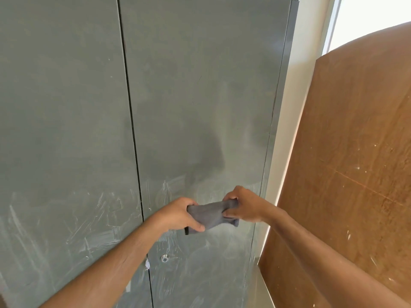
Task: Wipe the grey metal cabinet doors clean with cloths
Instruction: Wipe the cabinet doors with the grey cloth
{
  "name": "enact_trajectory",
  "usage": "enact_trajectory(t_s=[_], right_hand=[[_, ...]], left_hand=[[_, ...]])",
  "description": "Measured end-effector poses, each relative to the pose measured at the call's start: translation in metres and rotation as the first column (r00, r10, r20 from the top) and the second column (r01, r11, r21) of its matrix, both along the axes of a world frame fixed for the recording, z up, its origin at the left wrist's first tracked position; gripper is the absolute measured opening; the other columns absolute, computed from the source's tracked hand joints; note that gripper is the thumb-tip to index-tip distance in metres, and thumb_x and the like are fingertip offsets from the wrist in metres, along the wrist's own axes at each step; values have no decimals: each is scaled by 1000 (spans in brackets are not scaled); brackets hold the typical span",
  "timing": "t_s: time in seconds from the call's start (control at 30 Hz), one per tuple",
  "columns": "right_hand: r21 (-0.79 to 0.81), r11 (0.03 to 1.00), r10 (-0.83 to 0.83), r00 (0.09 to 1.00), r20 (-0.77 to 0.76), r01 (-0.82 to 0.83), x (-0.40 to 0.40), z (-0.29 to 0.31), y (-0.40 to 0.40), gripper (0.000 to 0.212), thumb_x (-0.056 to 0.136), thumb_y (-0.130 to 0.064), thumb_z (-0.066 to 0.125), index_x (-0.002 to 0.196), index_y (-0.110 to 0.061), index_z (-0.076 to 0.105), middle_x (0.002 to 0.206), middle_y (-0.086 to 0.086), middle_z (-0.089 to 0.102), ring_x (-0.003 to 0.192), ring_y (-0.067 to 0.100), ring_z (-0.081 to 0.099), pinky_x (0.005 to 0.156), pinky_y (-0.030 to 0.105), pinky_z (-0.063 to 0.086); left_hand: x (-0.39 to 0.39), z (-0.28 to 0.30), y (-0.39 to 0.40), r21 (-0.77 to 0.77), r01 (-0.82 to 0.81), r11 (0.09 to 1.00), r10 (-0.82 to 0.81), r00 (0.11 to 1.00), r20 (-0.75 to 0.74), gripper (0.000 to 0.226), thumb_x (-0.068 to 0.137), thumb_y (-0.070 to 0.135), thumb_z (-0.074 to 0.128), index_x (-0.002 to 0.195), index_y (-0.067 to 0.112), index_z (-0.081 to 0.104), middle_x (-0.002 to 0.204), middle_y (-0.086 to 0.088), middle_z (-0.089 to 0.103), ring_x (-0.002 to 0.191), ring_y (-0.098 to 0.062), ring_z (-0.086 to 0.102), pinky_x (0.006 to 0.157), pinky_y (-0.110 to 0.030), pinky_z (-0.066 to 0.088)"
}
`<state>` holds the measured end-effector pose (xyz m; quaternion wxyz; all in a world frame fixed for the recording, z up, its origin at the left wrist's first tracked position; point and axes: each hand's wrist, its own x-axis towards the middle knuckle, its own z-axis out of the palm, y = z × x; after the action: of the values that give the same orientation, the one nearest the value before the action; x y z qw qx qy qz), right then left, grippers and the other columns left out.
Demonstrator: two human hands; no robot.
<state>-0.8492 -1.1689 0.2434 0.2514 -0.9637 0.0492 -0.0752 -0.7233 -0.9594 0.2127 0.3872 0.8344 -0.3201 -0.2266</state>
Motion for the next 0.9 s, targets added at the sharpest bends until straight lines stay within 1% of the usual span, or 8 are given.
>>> enact_trajectory(t_s=[0.1, 0.2, 0.3, 0.4, 0.53, 0.67, 0.77, 0.9], right_hand=[[435, 900, -2, 1000, 5, -1, 2, 1, -10, 18, 84, -8, 79, 102, -11, 76, 99, 10, 76, 92, 22, 73, 84, 32, 60], [866, 501, -149, 984, 101, -13, 8, -15, -3, 42, 84, -5, 82, 121, -6, 64, 110, 19, 75, 98, 28, 72, 87, 40, 59], [967, 256, -425, 898, 108, 4, 21, -34, 19, 53, 87, -26, 83, 131, -10, 56, 119, 14, 73, 104, 25, 73, 86, 42, 60], [995, 81, -429, 903, -13, 53, 31, -54, 37, 41, 97, -38, 71, 127, -12, 62, 122, 9, 70, 111, 29, 70, 89, 44, 59], [985, 167, -424, 905, 38, 37, 30, -63, 31, 26, 97, -8, 64, 122, -6, 67, 121, 18, 72, 108, 31, 72, 91, 46, 61], [959, 278, -550, 828, 108, 60, 31, -54, 34, 47, 95, -4, 71, 137, -12, 52, 115, 10, 74, 99, 24, 74, 83, 40, 62], [985, 155, -615, 787, 40, 71, 37, -47, 56, 43, 102, -20, 65, 136, -25, 38, 119, 5, 62, 103, 25, 69, 75, 44, 63], [981, -106, -660, 749, 51, -160, 48, -37, 61, 42, 104, -23, 62, 136, -28, 34, 125, 11, 59, 104, 38, 73, 63, 42, 64]], left_hand=[[4, 10, 8, 43, 31, 999, -39, 980, 195, 39, 65, 45, 88, 92, 22, 74, 101, -2, 69, 88, -16, 66, 79, -39, 53], [6, 12, 11, -182, 14, 983, -15, 1000, -2, 30, 80, 24, 86, 104, 13, 72, 100, -4, 74, 89, -16, 70, 88, -38, 55], [-2, 6, 5, -435, -152, 888, -2, 942, -334, 29, 92, 2, 75, 119, 9, 68, 113, -17, 74, 99, -31, 76, 90, -48, 62], [-12, -4, -7, -494, -212, 843, 63, 952, -301, 23, 95, -2, 70, 113, 11, 67, 105, -15, 71, 84, -28, 76, 82, -47, 65], [-9, -5, -5, -454, -187, 871, 129, 979, -157, 22, 95, 0, 69, 112, 13, 65, 100, -14, 70, 78, -22, 72, 68, -38, 64], [1, -3, -4, -456, -167, 874, 182, 983, -12, 21, 93, -2, 69, 108, 11, 64, 98, -13, 66, 74, -18, 68, 63, -38, 64], [-4, 1, -22, -520, -120, 846, 201, 974, 103, 26, 93, -9, 64, 99, 16, 63, 90, -5, 64, 72, -18, 66, 67, -48, 65], [-1, 11, -47, -516, -19, 856, 155, 963, 222, 33, 90, -6, 65, 96, 26, 64, 89, 5, 68, 87, -22, 70, 71, -38, 63]])
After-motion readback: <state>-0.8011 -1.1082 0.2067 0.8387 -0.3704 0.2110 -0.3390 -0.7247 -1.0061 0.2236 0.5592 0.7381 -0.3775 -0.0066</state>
